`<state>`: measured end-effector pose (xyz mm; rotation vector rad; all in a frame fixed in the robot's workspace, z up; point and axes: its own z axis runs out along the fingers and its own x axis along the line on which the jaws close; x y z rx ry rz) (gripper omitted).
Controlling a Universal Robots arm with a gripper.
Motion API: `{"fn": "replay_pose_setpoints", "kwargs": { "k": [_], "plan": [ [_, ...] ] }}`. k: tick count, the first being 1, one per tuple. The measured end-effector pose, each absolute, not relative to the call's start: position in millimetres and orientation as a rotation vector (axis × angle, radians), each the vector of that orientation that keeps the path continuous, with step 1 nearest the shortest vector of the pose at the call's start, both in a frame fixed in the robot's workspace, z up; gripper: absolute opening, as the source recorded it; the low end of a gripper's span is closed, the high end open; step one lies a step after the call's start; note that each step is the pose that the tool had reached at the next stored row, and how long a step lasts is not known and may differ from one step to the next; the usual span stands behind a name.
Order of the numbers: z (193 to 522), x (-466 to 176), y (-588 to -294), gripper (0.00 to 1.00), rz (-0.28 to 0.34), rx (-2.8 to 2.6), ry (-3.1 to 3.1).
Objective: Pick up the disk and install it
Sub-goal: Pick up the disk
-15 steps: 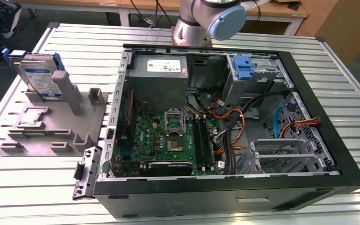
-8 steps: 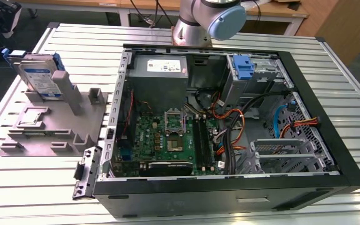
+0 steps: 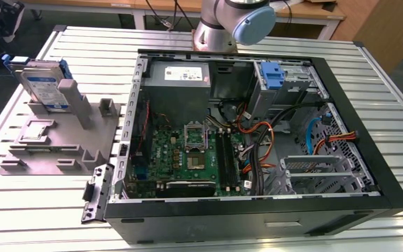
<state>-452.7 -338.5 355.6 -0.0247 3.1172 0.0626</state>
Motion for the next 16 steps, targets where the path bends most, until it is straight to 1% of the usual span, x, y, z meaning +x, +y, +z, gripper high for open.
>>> {"fn": "replay_pose_setpoints", "kwargs": {
  "k": [7,16],
  "plan": [
    [355.6,-452.7,-338.5,0.1,0.064,-0.13,3.116],
    [355.6,-452.7,-338.5,0.1,0.064,-0.138,3.116]
  ]
}}
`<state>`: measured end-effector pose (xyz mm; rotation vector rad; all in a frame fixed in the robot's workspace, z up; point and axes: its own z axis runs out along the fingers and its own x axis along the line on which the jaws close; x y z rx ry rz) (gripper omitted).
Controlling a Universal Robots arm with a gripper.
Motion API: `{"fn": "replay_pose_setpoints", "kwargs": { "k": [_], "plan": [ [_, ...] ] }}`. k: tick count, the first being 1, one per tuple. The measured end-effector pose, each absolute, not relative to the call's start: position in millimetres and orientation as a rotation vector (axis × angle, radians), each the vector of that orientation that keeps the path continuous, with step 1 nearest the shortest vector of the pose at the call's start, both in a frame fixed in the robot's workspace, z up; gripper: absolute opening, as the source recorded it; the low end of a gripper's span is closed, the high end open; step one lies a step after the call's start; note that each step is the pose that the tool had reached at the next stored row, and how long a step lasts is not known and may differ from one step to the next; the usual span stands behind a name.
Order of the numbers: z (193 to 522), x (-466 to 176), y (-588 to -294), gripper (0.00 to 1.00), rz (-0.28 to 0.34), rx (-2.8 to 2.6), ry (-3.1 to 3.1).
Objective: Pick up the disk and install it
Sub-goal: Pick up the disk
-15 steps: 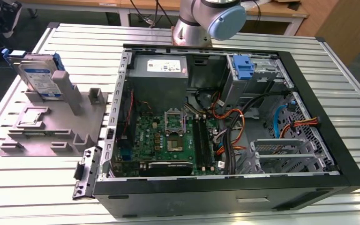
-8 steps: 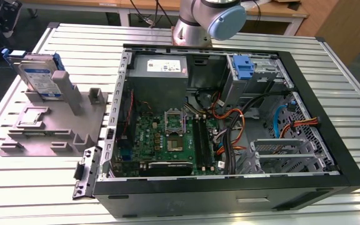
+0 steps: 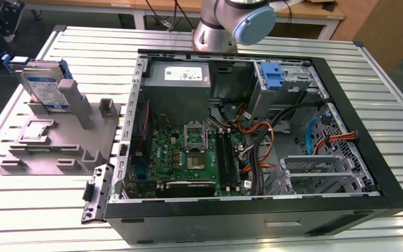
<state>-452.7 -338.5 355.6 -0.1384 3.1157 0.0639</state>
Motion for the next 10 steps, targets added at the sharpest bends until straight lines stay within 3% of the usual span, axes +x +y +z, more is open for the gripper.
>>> {"fn": "replay_pose_setpoints", "kwargs": {
  "k": [10],
  "plan": [
    [355.6,-452.7,-338.5,0.1,0.065,-0.337,3.103]
  ]
}}
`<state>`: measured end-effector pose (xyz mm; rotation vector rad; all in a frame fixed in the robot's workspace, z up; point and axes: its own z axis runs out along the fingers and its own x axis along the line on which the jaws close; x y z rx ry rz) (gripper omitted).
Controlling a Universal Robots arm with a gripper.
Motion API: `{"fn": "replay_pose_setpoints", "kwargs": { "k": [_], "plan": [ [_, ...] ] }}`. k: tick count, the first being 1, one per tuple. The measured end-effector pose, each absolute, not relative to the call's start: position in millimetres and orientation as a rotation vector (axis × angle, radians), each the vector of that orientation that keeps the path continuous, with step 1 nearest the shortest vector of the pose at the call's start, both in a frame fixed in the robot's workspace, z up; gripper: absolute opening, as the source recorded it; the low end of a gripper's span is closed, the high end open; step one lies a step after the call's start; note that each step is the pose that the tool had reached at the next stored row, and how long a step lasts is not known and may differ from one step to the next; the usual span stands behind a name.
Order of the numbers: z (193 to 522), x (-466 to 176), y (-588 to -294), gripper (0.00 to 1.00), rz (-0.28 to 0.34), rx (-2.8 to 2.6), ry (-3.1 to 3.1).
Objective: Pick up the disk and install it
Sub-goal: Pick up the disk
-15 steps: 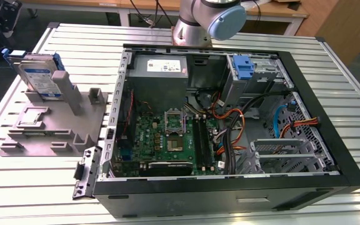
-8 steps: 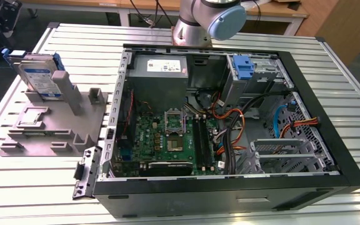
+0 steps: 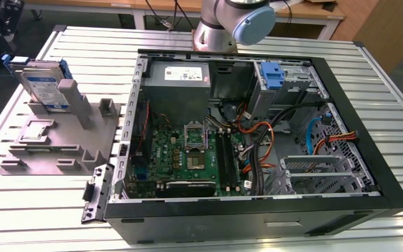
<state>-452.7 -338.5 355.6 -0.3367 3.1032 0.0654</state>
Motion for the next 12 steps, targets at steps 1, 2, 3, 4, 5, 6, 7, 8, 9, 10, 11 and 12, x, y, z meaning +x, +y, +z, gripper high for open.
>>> {"fn": "replay_pose_setpoints", "kwargs": {
  "k": [1,2,3,4,5,6,7,8,9,10,11,12],
  "plan": [
    [355.5,-452.7,-338.5,0.1,0.064,-0.357,3.101],
    [355.6,-452.6,-338.6,0.1,0.063,-0.372,3.1],
    [355.6,-452.5,-338.6,0.1,0.061,-0.381,3.099],
    [355.6,-452.3,-338.5,0.1,0.056,-0.385,3.1],
    [355.6,-452.0,-338.5,0.1,0.052,-0.386,3.1],
    [355.5,-451.6,-338.5,0.1,0.047,-0.386,3.1],
    [355.6,-450.8,-338.4,0.1,0.043,-0.386,3.101],
    [355.5,-449.8,-338.3,0.1,0.038,-0.386,3.102],
    [355.5,-448.9,-338.2,0.1,0.037,-0.386,3.103],
    [355.5,-448.3,-338.1,0.1,0.037,-0.386,3.103],
    [355.3,-448.1,-338.1,0.1,0.037,-0.386,3.103],
    [355.2,-447.8,-338.2,0.1,0.036,-0.387,3.103]
  ]
}}
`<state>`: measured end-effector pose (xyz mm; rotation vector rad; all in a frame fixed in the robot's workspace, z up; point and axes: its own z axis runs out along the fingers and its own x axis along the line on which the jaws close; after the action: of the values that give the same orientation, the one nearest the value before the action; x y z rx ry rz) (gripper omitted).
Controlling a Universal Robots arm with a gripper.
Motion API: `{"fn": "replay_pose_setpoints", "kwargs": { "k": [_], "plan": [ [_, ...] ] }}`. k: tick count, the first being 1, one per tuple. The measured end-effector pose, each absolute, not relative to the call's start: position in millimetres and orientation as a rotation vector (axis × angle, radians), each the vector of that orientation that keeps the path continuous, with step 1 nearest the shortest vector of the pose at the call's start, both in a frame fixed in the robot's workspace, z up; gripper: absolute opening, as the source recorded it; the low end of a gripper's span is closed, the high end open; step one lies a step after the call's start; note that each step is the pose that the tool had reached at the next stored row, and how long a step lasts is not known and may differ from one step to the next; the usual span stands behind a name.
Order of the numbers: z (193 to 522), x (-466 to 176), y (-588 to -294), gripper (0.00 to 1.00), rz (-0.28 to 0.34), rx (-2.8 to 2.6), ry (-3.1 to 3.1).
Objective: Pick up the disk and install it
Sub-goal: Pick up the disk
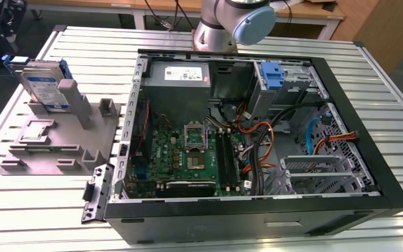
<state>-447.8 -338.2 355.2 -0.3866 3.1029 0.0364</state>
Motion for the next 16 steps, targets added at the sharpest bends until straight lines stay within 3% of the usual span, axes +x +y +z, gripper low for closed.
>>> {"fn": "replay_pose_setpoints", "kwargs": {
  "k": [16],
  "plan": [
    [354.4,-447.4,-338.2,0.1,0.039,-0.782,3.031]
  ]
}}
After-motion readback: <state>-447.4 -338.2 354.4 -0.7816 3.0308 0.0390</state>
